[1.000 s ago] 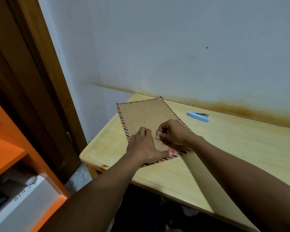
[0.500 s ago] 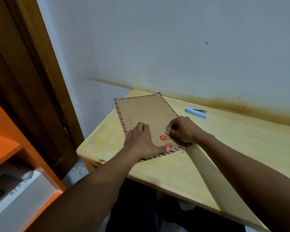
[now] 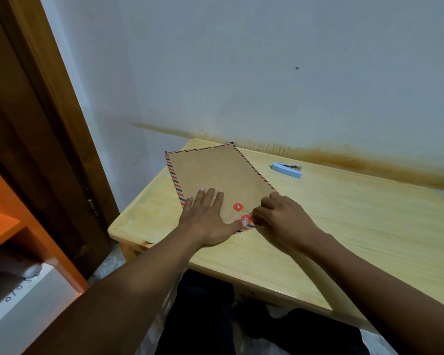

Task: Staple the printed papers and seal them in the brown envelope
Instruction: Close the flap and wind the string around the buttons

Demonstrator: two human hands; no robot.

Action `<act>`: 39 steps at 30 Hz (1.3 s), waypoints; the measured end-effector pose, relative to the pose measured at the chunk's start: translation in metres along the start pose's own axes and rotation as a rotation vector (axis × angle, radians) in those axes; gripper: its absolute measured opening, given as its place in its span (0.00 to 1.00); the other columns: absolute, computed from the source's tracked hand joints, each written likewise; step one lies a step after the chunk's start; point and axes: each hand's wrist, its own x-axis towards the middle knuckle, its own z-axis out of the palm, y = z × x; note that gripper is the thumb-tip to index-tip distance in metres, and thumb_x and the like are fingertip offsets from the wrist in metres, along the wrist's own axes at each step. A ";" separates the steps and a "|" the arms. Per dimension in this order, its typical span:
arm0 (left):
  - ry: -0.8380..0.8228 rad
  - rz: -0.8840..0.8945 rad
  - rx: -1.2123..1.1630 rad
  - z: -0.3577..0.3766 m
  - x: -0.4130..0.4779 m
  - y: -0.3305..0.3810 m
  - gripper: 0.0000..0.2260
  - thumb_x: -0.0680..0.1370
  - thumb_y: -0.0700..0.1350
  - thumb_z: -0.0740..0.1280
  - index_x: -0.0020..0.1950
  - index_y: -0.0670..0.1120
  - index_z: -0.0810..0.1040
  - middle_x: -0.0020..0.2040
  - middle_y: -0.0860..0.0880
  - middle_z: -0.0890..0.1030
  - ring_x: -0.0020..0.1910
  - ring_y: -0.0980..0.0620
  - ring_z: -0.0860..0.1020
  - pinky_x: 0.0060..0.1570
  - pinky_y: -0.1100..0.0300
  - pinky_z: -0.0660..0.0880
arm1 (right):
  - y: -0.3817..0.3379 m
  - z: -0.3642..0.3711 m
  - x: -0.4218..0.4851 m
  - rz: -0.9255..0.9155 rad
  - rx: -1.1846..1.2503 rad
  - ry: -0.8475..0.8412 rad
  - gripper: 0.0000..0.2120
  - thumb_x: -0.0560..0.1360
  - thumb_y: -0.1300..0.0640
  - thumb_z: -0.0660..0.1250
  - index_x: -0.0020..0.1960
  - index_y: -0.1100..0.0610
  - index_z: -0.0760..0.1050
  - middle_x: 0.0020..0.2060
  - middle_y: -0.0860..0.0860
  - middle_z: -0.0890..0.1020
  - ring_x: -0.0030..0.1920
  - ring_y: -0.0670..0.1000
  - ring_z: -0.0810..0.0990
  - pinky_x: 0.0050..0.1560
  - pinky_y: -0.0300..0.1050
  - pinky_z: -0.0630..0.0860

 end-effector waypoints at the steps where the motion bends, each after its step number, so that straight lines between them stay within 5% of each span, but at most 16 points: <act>1: -0.005 -0.002 0.004 0.001 0.000 0.000 0.50 0.71 0.81 0.47 0.84 0.52 0.40 0.85 0.50 0.39 0.83 0.46 0.36 0.79 0.43 0.38 | -0.001 -0.001 -0.002 -0.012 -0.013 -0.004 0.09 0.78 0.51 0.64 0.50 0.51 0.82 0.40 0.49 0.79 0.40 0.50 0.72 0.36 0.46 0.72; 10: -0.013 -0.010 -0.007 0.001 0.001 0.000 0.49 0.73 0.80 0.47 0.84 0.52 0.39 0.85 0.50 0.39 0.83 0.47 0.35 0.79 0.44 0.37 | -0.026 -0.008 -0.010 0.048 0.189 -0.034 0.11 0.81 0.52 0.60 0.54 0.52 0.80 0.45 0.48 0.82 0.43 0.48 0.74 0.40 0.44 0.74; 17: -0.166 0.075 -0.128 -0.021 0.007 -0.019 0.44 0.77 0.68 0.62 0.84 0.54 0.42 0.85 0.53 0.39 0.83 0.50 0.36 0.80 0.45 0.40 | -0.031 -0.013 0.009 0.051 0.314 -0.168 0.06 0.78 0.57 0.62 0.47 0.53 0.79 0.40 0.47 0.77 0.38 0.45 0.71 0.35 0.35 0.66; 22: -0.181 0.126 -0.106 -0.019 0.009 -0.024 0.49 0.75 0.72 0.64 0.84 0.53 0.42 0.84 0.53 0.38 0.83 0.50 0.35 0.81 0.43 0.40 | -0.030 -0.020 0.032 -0.007 0.244 -0.245 0.04 0.75 0.60 0.64 0.45 0.53 0.78 0.40 0.49 0.77 0.42 0.51 0.73 0.41 0.48 0.74; 28: -0.153 0.154 -0.149 -0.015 0.009 -0.029 0.50 0.73 0.72 0.65 0.84 0.54 0.42 0.84 0.53 0.37 0.82 0.51 0.34 0.81 0.44 0.40 | -0.030 -0.023 0.070 -0.027 0.195 -0.357 0.05 0.77 0.56 0.66 0.48 0.53 0.81 0.41 0.49 0.78 0.45 0.52 0.75 0.44 0.51 0.76; 33: -0.145 0.157 -0.173 -0.013 0.008 -0.030 0.50 0.73 0.72 0.66 0.84 0.55 0.43 0.84 0.54 0.37 0.82 0.51 0.34 0.81 0.44 0.39 | -0.017 -0.022 0.096 0.087 0.322 -0.407 0.07 0.76 0.62 0.68 0.49 0.54 0.84 0.41 0.48 0.82 0.44 0.49 0.79 0.43 0.44 0.74; 35: -0.149 0.155 -0.174 -0.012 0.009 -0.029 0.50 0.73 0.71 0.67 0.84 0.56 0.42 0.84 0.54 0.37 0.82 0.51 0.34 0.81 0.44 0.39 | -0.011 -0.016 0.102 0.175 0.456 -0.416 0.02 0.75 0.59 0.73 0.47 0.55 0.83 0.40 0.48 0.84 0.42 0.47 0.80 0.42 0.40 0.73; 39: -0.151 0.148 -0.160 -0.013 0.007 -0.027 0.49 0.74 0.71 0.66 0.84 0.55 0.42 0.84 0.54 0.36 0.82 0.51 0.33 0.81 0.43 0.40 | 0.003 -0.005 0.109 0.301 0.619 -0.445 0.07 0.71 0.52 0.78 0.42 0.54 0.82 0.36 0.45 0.83 0.37 0.44 0.79 0.41 0.39 0.73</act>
